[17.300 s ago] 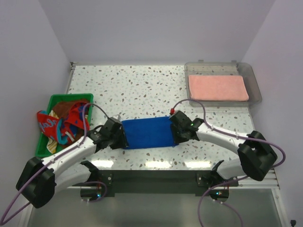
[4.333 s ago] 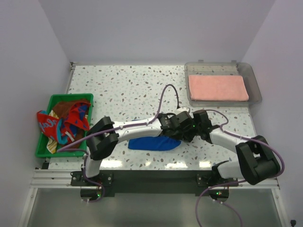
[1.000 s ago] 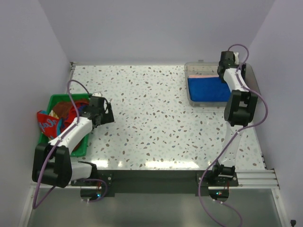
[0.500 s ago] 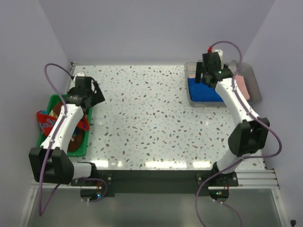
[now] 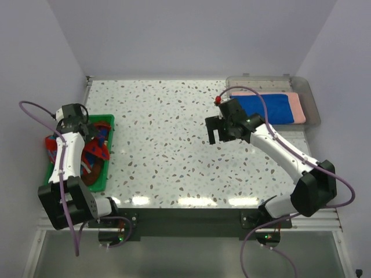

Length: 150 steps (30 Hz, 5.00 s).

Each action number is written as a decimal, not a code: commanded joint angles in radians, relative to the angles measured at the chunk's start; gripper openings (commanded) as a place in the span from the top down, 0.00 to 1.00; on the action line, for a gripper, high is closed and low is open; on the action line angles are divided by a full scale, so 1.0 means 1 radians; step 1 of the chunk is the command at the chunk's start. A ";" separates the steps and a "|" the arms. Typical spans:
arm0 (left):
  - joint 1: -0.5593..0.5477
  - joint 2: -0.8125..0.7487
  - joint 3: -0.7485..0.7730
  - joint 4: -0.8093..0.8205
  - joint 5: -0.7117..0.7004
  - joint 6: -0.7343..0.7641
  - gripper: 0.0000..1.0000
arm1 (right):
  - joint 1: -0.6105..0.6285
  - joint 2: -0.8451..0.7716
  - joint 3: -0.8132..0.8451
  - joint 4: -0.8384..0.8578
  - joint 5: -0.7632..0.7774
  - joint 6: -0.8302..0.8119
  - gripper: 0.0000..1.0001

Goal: Fold and stack the towels
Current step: Grab crumpled towel, then move the towel to the center of the board, then flatten out the crumpled towel

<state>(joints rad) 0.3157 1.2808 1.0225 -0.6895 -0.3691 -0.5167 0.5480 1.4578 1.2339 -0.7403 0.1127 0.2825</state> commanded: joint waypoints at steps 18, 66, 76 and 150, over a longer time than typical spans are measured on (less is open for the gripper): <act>-0.013 -0.061 0.126 0.033 0.147 -0.017 1.00 | 0.004 -0.123 -0.034 -0.053 -0.013 0.043 0.01; -1.253 0.099 0.013 0.334 0.252 -0.223 0.28 | -0.008 -0.252 -0.261 0.076 0.157 0.151 0.25; -1.146 0.515 0.323 0.377 0.214 -0.105 0.32 | -0.086 -0.103 -0.336 0.219 -0.024 0.184 0.40; -0.754 0.538 0.260 0.300 0.111 0.084 0.24 | -0.083 0.697 0.408 0.139 -0.114 -0.184 0.73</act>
<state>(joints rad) -0.4450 1.8088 1.2324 -0.4065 -0.2531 -0.4519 0.4854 2.1418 1.6096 -0.5755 -0.0784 0.0948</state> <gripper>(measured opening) 0.761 0.276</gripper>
